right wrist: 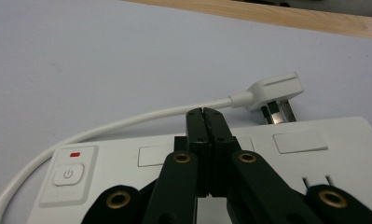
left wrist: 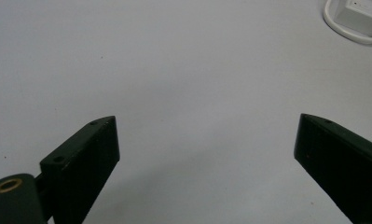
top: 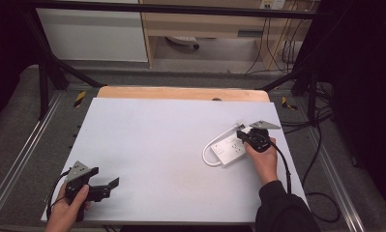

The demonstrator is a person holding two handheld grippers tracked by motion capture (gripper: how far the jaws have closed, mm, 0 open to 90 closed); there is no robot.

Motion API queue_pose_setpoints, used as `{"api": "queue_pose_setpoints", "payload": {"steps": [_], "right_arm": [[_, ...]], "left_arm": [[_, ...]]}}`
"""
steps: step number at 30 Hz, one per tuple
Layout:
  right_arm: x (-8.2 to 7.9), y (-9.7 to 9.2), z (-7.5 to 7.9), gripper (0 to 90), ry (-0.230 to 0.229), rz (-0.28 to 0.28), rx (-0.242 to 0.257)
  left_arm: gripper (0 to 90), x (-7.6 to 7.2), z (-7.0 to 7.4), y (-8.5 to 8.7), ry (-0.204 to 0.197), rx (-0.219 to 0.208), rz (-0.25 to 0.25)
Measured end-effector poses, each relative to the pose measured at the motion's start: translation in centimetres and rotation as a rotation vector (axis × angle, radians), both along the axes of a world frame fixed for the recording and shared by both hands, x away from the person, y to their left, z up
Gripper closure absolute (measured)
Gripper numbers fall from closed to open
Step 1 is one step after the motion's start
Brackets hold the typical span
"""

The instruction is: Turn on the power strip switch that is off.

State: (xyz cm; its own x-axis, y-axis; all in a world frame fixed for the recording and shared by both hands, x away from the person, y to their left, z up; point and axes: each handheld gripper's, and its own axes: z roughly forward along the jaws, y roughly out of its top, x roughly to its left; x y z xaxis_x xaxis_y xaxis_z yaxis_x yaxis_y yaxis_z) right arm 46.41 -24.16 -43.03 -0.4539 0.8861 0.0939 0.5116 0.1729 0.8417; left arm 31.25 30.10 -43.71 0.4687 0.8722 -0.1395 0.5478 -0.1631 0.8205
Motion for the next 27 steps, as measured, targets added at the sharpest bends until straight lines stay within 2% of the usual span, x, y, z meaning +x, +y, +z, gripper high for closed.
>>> {"api": "queue_pose_setpoints", "payload": {"steps": [16,27], "right_arm": [[-0.8,-0.3,1.3,90.0,-0.025,0.011,0.02],[-1.3,-0.9,2.3,88.4,-0.047,-0.005,0.041]], "left_arm": [[6.7,-0.1,0.0,0.0,0.0,0.0,-0.002],[6.7,-0.1,0.0,0.0,0.006,0.003,-0.006]]}}
